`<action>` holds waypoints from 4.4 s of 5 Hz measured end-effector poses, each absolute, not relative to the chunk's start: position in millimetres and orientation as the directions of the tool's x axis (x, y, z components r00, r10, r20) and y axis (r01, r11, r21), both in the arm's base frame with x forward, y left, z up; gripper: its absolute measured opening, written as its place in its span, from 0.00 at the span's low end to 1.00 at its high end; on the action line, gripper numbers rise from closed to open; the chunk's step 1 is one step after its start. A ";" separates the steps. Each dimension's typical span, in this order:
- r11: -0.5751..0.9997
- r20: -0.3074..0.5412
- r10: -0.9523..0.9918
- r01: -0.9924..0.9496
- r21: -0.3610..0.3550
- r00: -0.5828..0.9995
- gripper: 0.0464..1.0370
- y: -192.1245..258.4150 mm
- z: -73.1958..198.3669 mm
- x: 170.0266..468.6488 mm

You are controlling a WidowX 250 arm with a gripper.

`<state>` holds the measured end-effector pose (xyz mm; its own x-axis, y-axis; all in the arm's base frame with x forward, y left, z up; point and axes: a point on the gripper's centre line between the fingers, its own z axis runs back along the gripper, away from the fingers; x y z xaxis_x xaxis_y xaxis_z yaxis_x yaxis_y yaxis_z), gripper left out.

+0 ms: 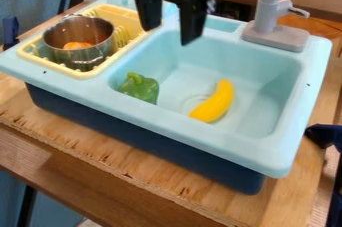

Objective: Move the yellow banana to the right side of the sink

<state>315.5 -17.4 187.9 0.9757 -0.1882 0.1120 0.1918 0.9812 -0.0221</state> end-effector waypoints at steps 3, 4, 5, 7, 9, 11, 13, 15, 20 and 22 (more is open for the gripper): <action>0.984 0.026 -0.175 0.176 -0.025 0.984 0.96 -28.6 129.7 327.6; 0.986 0.016 -0.160 0.161 -0.053 0.987 0.96 -33.1 117.6 332.1; 0.987 0.008 -0.149 0.149 -0.058 0.989 0.96 -35.3 109.7 338.0; 0.983 0.003 -0.172 0.172 -0.071 0.985 0.96 -53.1 95.6 347.6; 0.984 -0.033 -0.159 0.156 -0.090 0.987 0.94 -60.7 74.8 354.5; 0.991 -0.046 -0.122 0.119 -0.067 0.991 0.43 -51.4 70.1 362.6; 0.982 -0.026 -0.165 0.162 -0.095 0.986 0.43 -64.1 82.6 356.8; 0.972 0.010 -0.198 0.198 -0.123 0.980 0.43 -79.3 88.2 355.3; 0.930 0.002 -0.307 0.300 -0.214 0.952 0.49 -91.2 72.1 359.1; 0.903 0.042 -0.289 0.287 -0.320 0.956 0.95 -78.5 74.0 356.1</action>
<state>356.1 -78.5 74.0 0.9563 -0.2894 0.0417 0.2872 0.9027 -0.3204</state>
